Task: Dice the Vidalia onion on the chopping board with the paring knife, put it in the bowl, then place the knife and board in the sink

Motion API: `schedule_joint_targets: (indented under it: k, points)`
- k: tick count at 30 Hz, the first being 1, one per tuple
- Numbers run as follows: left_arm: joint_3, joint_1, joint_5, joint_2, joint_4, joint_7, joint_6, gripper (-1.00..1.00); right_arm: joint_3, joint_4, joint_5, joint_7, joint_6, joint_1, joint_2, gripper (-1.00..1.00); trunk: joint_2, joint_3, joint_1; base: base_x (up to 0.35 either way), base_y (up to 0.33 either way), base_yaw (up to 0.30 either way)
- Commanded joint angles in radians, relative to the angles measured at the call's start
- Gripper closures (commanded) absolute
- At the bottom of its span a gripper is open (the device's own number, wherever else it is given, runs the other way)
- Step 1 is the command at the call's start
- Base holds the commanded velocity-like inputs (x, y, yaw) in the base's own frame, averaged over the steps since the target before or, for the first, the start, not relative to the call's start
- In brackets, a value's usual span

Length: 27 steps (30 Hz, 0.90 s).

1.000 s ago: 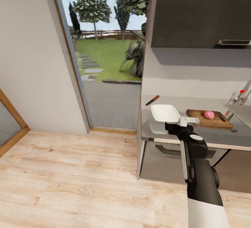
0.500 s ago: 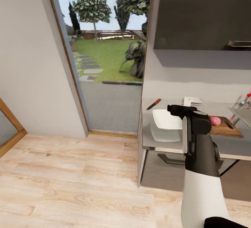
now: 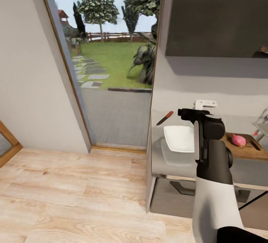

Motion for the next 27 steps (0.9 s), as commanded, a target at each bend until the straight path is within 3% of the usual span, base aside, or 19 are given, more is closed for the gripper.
schedule_joint_targets:
  k: [1,7,13,22,24,27]
  points:
    - [-0.009,0.000,0.009,0.001,-0.002,0.004,-0.001,-1.00,-0.001,0.000,0.001,0.000,0.004,-0.001,0.001,-1.00,-0.002,-0.002,0.001,0.249,-0.202,0.000]
    - [-0.009,0.000,0.009,0.001,-0.002,0.004,-0.001,-1.00,0.018,0.025,0.001,-0.001,0.005,-0.002,0.001,-1.00,-0.002,-0.002,0.001,0.227,-0.222,0.000]
    - [-0.009,0.000,0.008,0.001,-0.002,0.004,-0.003,-1.00,0.051,0.146,0.001,-0.061,0.004,-0.069,0.001,-1.00,-0.002,-0.002,0.001,0.102,-0.108,0.000]
    - [-0.009,0.000,0.008,0.001,-0.002,0.004,-0.003,-1.00,0.055,0.537,0.001,-0.094,0.002,-0.352,0.001,-1.00,-0.002,-0.002,0.001,0.007,-0.007,0.000]
    - [-0.009,0.000,0.008,0.001,-0.002,0.004,-0.003,-1.00,0.052,0.670,0.001,-0.096,-0.004,-0.442,0.001,-1.00,-0.002,-0.002,0.001,0.000,0.000,0.000]
    - [-0.009,0.000,0.008,0.001,-0.002,0.004,-0.003,-1.00,0.048,0.822,0.001,-0.098,-0.015,-0.525,0.001,-1.00,-0.002,-0.002,0.001,0.000,0.000,0.000]
